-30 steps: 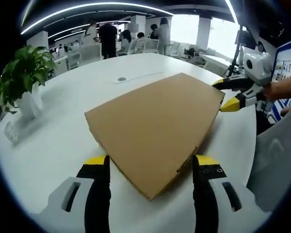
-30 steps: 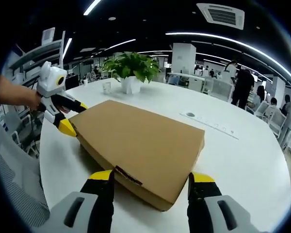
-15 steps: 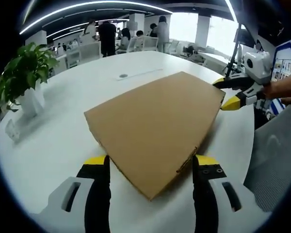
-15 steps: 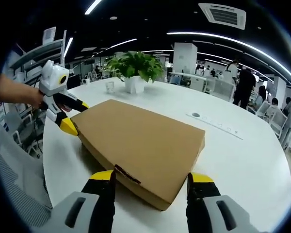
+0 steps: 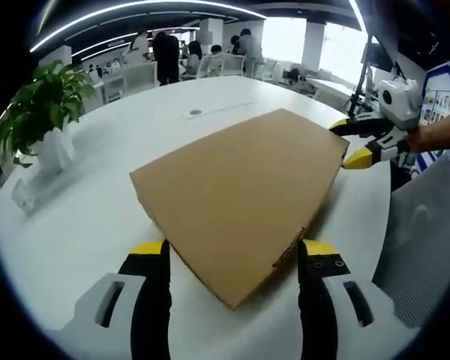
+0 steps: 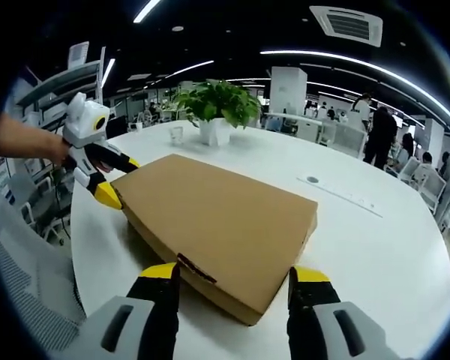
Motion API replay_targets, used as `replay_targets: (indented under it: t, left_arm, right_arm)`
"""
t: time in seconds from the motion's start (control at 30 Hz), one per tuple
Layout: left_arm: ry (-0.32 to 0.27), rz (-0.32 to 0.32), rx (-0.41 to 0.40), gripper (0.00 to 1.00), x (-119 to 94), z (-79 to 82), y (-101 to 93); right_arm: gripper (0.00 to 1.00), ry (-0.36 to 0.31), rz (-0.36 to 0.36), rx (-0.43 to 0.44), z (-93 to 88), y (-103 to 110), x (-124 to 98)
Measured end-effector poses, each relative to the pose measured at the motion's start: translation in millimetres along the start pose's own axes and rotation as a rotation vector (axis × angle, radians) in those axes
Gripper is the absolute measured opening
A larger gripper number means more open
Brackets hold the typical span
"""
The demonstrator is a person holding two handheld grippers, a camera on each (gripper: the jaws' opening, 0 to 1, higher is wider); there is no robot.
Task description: Operate the shoe box by opening the lid, removing the specified soft item, and placing it in the target area until the item is outside and the box remains undamaged.
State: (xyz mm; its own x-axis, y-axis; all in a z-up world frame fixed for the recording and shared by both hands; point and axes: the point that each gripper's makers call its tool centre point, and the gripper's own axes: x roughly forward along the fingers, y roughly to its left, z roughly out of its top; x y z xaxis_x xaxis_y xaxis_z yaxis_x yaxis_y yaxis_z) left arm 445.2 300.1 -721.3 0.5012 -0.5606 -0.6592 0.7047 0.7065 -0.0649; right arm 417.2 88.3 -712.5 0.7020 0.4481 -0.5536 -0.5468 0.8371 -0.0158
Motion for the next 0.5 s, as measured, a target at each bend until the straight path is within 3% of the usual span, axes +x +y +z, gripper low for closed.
replay_targets:
  t: [0.5]
  left_arm:
    - [0.005, -0.001, 0.000, 0.68, -11, -9.6, 6.7]
  right_arm:
    - [0.56, 0.002, -0.001, -0.001, 1.9, 16, 3]
